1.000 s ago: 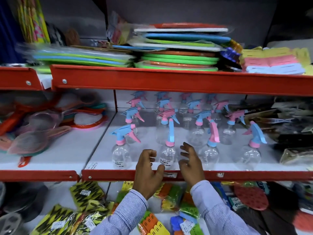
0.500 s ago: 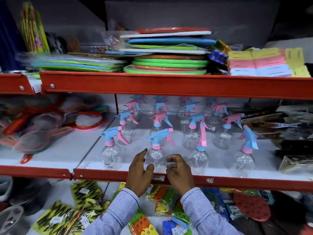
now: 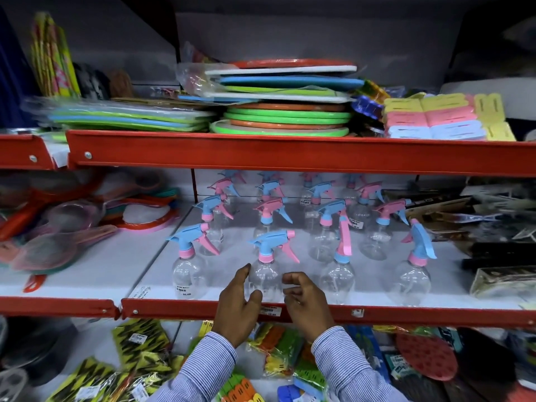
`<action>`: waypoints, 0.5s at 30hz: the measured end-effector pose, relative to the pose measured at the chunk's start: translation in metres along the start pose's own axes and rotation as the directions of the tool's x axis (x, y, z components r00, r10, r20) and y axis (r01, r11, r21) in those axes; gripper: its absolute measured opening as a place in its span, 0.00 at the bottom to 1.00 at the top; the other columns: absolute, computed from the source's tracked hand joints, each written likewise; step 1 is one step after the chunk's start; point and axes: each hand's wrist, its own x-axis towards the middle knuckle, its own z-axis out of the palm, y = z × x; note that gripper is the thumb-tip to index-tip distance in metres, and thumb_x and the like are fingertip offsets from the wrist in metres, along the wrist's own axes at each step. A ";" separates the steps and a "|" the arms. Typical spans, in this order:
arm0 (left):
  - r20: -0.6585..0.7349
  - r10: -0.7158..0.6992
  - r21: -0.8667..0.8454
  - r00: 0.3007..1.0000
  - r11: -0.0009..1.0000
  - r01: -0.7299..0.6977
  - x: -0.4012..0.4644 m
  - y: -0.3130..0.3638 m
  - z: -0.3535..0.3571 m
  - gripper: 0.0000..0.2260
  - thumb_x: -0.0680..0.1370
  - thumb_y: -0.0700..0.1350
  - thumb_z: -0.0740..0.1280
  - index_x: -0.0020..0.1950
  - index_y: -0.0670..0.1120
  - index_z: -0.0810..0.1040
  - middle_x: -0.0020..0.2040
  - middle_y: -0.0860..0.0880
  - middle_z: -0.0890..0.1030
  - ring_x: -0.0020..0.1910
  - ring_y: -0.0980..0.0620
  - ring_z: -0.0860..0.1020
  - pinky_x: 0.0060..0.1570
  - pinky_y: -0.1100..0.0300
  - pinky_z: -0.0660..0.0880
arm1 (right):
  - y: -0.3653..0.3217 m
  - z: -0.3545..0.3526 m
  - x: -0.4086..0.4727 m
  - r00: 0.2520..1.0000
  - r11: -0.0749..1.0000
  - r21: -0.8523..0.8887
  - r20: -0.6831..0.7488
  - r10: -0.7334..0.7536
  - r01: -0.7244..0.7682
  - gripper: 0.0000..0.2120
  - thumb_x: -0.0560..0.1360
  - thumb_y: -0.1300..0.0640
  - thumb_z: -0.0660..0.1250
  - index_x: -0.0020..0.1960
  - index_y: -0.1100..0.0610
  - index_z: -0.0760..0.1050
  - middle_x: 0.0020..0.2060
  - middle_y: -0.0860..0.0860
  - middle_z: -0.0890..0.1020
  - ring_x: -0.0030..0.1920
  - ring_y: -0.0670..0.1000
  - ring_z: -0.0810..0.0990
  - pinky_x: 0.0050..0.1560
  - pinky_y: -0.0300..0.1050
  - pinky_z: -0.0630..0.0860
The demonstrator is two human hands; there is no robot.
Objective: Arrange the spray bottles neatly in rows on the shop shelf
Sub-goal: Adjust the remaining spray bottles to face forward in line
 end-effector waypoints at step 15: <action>0.012 0.010 -0.003 1.000 1.000 -0.010 -0.004 0.003 -0.003 0.24 0.76 0.45 0.61 0.73 0.48 0.65 0.70 0.49 0.72 0.66 0.52 0.71 0.66 0.60 0.65 | 0.000 0.002 -0.003 1.000 1.000 0.019 0.002 0.002 -0.002 0.19 0.73 0.68 0.61 0.60 0.52 0.73 0.58 0.49 0.78 0.56 0.47 0.78 0.54 0.33 0.73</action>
